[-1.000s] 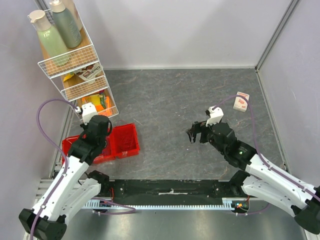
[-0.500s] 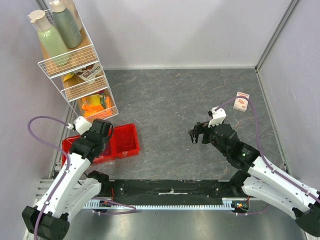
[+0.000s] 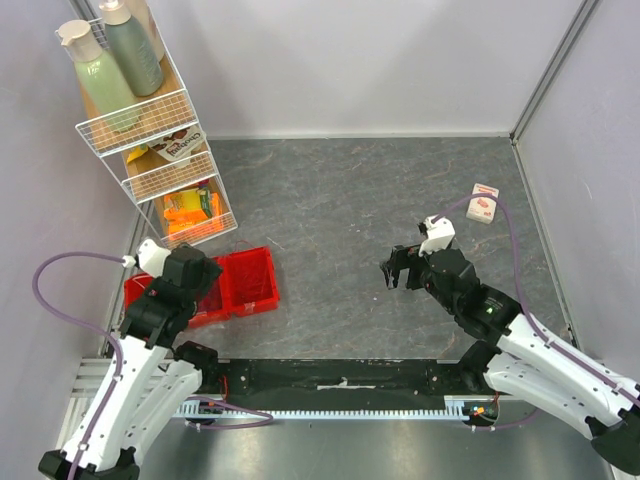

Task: Untangle the cables

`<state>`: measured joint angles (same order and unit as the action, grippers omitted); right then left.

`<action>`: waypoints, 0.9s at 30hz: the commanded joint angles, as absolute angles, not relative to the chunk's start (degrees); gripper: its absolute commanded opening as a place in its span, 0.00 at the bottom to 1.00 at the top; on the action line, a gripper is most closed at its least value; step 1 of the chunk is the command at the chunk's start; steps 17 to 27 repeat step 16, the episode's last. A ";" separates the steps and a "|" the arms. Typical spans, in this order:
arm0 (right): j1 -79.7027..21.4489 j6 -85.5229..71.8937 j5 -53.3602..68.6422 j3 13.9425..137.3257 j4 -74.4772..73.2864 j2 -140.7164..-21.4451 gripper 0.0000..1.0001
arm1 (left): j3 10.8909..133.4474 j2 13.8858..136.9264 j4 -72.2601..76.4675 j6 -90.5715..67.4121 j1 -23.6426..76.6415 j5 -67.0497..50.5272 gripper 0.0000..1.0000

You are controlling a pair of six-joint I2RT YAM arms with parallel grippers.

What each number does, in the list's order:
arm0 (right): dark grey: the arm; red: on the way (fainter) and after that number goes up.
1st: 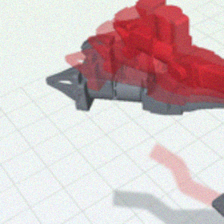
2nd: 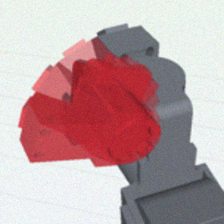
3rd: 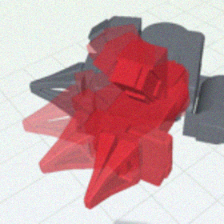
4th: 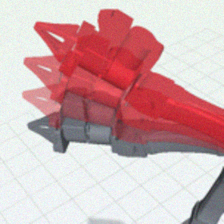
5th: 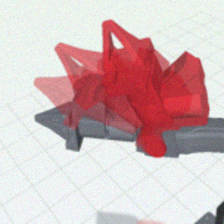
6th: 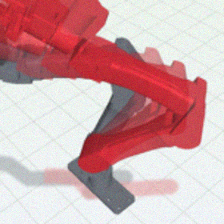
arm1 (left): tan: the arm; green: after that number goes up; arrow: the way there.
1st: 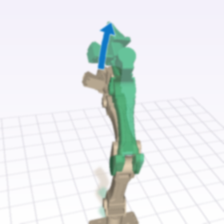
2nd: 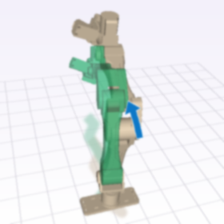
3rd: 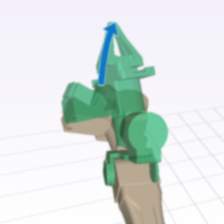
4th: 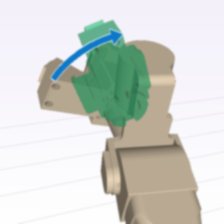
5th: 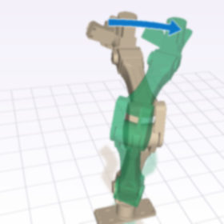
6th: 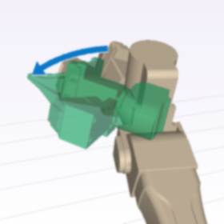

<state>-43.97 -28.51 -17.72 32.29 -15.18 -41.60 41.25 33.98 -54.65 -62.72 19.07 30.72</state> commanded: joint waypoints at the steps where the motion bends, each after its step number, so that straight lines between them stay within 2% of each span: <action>1: -43.68 -28.13 -23.10 36.47 -17.75 -39.47 0.98 | 44.65 29.46 -45.29 -51.27 18.72 25.60 0.75; 5: -43.68 -28.47 -31.18 38.84 -21.96 -35.87 0.98 | 43.16 22.95 -30.81 -39.23 18.81 13.22 0.76; 10: -43.77 -29.53 -40.68 40.87 -27.68 -29.63 0.98 | 38.15 17.14 -8.40 -30.06 18.81 -12.35 0.76; 13: -43.68 -28.92 -40.52 40.43 -26.73 -24.19 0.98 | 37.27 18.01 4.71 -30.49 18.72 -24.49 0.76; 16: -43.68 -26.81 -37.72 40.51 -22.86 -18.04 0.98 | 39.63 20.91 10.79 -31.29 18.72 -33.37 0.76; 27: -43.68 -26.81 -37.72 40.51 -22.86 -18.04 0.98 | 39.63 20.91 10.79 -31.29 18.72 -33.37 0.76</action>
